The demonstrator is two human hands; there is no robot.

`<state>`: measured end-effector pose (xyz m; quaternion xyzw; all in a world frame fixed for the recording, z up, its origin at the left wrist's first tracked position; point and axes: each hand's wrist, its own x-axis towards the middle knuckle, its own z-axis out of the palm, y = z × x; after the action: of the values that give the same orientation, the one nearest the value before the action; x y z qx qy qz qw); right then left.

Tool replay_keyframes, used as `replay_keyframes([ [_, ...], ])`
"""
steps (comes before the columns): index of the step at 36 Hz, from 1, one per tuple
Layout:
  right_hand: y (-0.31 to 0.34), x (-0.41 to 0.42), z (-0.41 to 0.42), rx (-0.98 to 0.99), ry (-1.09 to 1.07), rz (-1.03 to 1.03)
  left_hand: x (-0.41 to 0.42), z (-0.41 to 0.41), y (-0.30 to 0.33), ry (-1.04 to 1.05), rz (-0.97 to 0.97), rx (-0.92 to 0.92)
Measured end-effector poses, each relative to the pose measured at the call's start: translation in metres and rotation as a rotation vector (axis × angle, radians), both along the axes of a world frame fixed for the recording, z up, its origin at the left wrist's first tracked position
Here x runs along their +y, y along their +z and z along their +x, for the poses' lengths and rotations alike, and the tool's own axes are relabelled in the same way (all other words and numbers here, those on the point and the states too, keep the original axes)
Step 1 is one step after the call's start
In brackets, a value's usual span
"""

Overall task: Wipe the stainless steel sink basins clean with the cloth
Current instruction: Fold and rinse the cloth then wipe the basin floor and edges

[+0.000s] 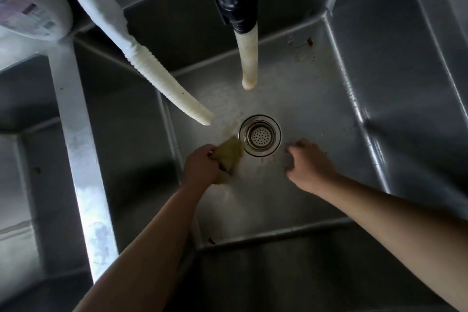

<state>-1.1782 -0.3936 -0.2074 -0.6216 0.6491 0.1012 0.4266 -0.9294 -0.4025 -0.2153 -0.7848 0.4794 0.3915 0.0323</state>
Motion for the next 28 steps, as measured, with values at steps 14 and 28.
replay_keyframes([
  [14, -0.015, 0.024, -0.082, 0.368, -0.041, 0.08, -0.056, 0.012, -0.054, 0.1, -0.274, -0.188],
  [28, -0.028, 0.035, -0.096, 0.165, -0.254, 0.257, -0.044, -0.061, -0.033, 0.274, -0.174, 0.489],
])
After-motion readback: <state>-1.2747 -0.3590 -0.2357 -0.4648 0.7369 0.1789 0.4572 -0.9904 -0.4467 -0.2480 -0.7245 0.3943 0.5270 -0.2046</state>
